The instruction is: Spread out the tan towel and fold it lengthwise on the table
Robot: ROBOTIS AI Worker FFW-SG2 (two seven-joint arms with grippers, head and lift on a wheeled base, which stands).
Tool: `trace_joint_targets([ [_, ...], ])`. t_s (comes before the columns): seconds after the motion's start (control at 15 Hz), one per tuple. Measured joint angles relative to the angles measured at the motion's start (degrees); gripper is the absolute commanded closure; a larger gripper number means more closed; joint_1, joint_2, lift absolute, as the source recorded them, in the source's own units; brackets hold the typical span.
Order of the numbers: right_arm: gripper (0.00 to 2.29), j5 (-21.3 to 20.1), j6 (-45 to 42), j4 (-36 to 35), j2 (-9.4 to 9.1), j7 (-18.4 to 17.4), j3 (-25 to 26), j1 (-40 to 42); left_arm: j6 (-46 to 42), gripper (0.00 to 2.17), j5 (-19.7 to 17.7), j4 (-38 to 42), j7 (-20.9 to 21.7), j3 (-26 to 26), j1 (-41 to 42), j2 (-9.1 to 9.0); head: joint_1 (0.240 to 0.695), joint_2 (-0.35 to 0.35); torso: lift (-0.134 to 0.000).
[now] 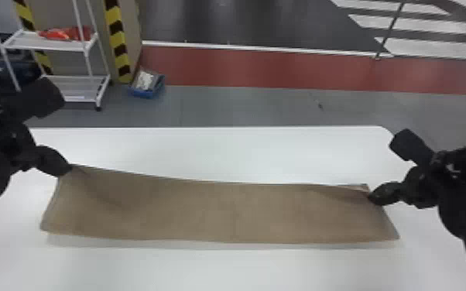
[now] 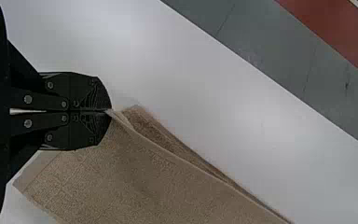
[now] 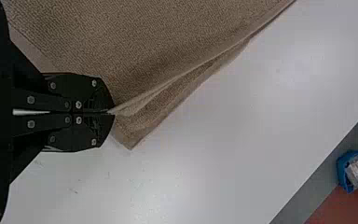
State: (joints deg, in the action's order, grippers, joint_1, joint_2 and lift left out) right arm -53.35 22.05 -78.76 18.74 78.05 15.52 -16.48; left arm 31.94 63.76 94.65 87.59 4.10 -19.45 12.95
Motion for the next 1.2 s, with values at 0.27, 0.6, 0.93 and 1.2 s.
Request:
trace_joint_targets([
  [0.27,1.33,-0.10,-0.38,0.61,0.03,0.00,0.17,-0.58,0.01,2.01,0.27,-2.09,-1.23,-0.84,-0.92,-0.44,0.695,-0.116,-0.124],
  [0.6,1.33,1.15,-0.65,1.53,0.06,0.00,1.18,-2.19,-0.02,2.01,0.43,-3.25,-1.70,-1.12,-1.55,-0.65,0.695,-0.119,-0.124],
  [0.93,1.10,1.31,-0.31,4.03,-0.09,-0.51,1.03,-4.42,-0.17,2.01,0.49,-4.28,-1.94,-1.33,-1.99,-0.65,0.695,-0.117,-0.124],
  [1.2,0.37,1.43,1.59,4.57,-0.61,-6.19,1.43,-4.73,-0.44,2.01,0.41,-5.02,-2.30,-1.31,-2.41,-0.65,0.695,-0.127,-0.124],
])
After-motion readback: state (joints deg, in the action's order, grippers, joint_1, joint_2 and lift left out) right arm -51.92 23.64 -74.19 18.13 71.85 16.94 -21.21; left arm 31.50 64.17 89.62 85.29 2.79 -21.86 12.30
